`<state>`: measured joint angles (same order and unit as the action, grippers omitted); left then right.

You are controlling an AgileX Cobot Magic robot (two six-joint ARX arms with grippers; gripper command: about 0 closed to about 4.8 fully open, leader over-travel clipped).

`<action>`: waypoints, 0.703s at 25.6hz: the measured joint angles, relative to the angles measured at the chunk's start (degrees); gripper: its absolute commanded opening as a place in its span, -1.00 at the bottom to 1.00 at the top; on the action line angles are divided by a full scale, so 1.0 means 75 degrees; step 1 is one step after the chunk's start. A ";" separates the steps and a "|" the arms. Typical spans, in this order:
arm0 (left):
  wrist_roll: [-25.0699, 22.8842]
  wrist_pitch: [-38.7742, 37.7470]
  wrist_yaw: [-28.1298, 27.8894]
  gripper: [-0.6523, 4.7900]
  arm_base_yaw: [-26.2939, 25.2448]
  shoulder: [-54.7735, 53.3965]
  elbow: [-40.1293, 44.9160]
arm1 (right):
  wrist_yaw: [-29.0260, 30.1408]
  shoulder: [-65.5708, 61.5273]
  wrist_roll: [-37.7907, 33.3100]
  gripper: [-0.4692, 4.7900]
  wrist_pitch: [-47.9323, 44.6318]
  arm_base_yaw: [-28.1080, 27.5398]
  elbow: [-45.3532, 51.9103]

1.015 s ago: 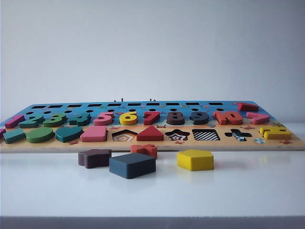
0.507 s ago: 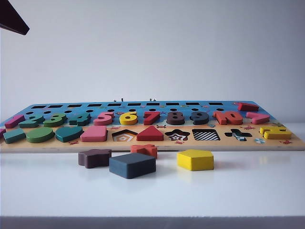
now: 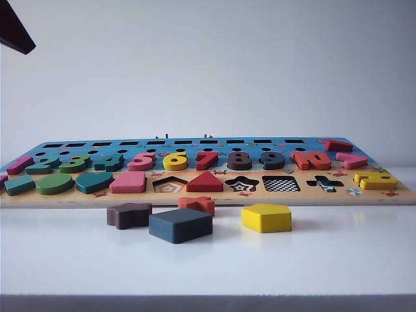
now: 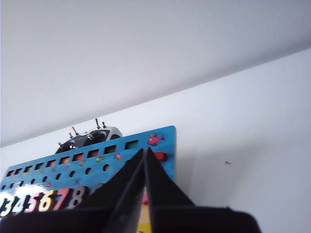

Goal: Insert the cube into the slot.

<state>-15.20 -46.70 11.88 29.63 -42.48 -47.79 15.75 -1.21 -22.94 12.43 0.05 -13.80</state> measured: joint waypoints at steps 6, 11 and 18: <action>0.0000 -0.0603 0.0565 -0.70 0.0000 -0.0664 -0.0851 | 0.1349 -0.1338 0.0000 -0.82 0.0965 0.0041 -0.1451; 0.0029 -0.0775 0.1227 -0.70 0.0000 -0.1029 -0.1105 | 0.2736 -0.3016 0.0478 -0.81 0.2127 0.0309 -0.2594; 0.0029 -0.0787 0.1950 -0.70 0.0009 -0.1250 -0.1105 | 0.3080 -0.5630 0.2436 -0.04 0.3742 0.1947 -0.4363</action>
<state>-14.98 -52.60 26.50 29.69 -51.86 -56.07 38.85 -43.44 -4.67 40.49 14.66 -46.52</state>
